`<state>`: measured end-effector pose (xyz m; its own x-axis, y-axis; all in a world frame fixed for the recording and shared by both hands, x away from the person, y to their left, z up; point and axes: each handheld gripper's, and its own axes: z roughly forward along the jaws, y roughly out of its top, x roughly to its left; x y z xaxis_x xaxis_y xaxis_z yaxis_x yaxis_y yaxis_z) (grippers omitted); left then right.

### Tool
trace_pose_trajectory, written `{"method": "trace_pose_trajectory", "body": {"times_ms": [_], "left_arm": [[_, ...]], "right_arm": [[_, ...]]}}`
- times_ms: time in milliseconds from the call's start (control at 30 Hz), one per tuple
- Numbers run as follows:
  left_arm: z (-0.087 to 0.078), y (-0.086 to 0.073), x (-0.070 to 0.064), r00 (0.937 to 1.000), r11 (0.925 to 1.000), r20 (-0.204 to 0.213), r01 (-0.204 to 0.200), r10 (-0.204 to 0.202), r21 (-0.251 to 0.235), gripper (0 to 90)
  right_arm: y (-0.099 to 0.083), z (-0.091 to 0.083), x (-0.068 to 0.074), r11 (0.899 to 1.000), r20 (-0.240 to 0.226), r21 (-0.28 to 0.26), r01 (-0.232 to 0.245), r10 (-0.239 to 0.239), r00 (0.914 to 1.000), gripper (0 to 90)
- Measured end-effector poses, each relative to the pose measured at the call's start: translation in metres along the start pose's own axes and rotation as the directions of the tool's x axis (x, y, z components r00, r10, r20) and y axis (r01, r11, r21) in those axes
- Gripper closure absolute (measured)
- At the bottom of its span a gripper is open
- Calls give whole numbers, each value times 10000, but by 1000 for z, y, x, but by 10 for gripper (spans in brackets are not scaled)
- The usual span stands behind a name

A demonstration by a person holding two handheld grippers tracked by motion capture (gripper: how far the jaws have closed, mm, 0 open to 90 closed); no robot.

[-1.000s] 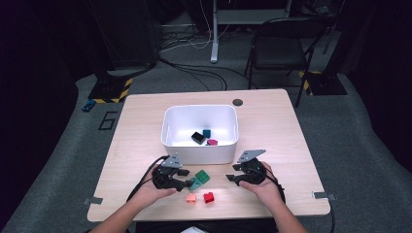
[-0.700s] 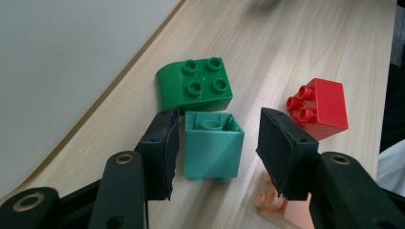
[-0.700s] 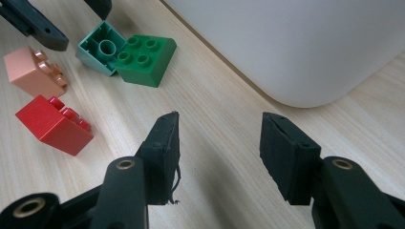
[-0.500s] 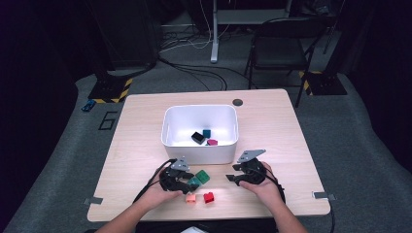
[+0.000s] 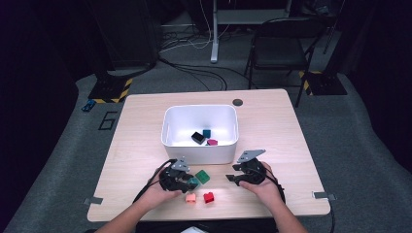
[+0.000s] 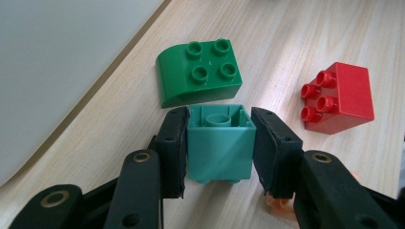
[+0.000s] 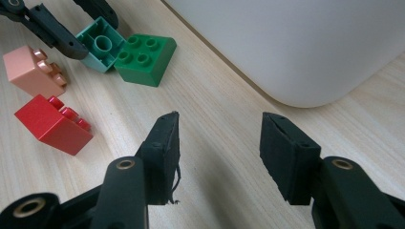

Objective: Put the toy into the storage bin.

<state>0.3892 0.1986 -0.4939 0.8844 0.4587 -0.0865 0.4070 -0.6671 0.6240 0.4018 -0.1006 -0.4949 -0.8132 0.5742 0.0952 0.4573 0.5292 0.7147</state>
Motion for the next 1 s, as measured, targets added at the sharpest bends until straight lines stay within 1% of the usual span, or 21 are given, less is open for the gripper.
{"method": "trace_pose_trajectory", "body": {"times_ms": [167, 267, 300, 333, 367, 433, 500, 533, 600, 700, 767, 800, 833, 933, 1000], "left_arm": [[-9, 3, 0, 10000, 9998, 0, 33, -33, -203, 586], [-16, 6, 0, 10000, 9998, -20, -90, 90, -178, 586], [-17, 6, 0, 10000, 9996, -64, -38, 37, -270, 586], [-21, 8, 0, 10000, 9997, -28, -28, 27, -230, 586], [-23, 9, -1, 9999, 9996, -103, -21, 18, -293, 586], [-28, 11, -1, 9999, 9995, -114, -42, 38, -316, 586], [-32, 13, -1, 9999, 9990, -134, 18, -24, -448, 586], [-36, 15, -1, 9999, 9988, -82, 64, -68, -488, 586], [-43, 18, -1, 10000, 9985, -88, -6, 1, -554, 586], [-51, 23, -1, 9999, 9974, -112, 41, -49, -717, 586], [-58, 27, -2, 9999, 9968, -159, -12, 0, -795, 586], [-63, 30, -2, 9999, 9969, -100, -61, 53, -782, 586], [-65, 31, -2, 9998, 9965, -183, -93, 78, -831, 586], [-75, 38, -3, 9999, 9956, -100, -55, 46, -940, 586], [-81, 43, -3, 9998, 9952, -140, -161, 149, -968, 586]], "right_arm": [[0, 1, 0, 10000, -19, -6, -11, 11, 10000, 483], [0, 1, 0, 10000, -21, 2, -24, 24, 10000, 482], [0, 1, 0, 10000, -31, 9, -5, 5, 10000, 482], [0, 1, 0, 10000, -38, 10, 20, -20, 10000, 483], [0, 2, 0, 10000, -51, -3, 71, -71, 10000, 482], [0, 2, 0, 10000, -60, 16, 58, -58, 10000, 483], [0, 2, 0, 10000, -68, 53, 20, -20, 10000, 483], [0, 2, 0, 10000, -67, 47, 26, -25, 10000, 482], [0, 2, 0, 10000, -58, 43, -22, 23, 10000, 483], [0, 2, 0, 10000, -64, 30, 13, -12, 10000, 483], [0, 2, 0, 10000, -69, 28, 8, -8, 10000, 482], [0, 2, 0, 10000, -65, 29, 4, -4, 10000, 482], [0, 2, 0, 10000, -56, 21, -9, 9, 10000, 483], [-1, 2, 0, 10000, -57, 35, -52, 52, 10000, 483], [-1, 2, -1, 10000, -58, -4, 12, -12, 10000, 483]]}}
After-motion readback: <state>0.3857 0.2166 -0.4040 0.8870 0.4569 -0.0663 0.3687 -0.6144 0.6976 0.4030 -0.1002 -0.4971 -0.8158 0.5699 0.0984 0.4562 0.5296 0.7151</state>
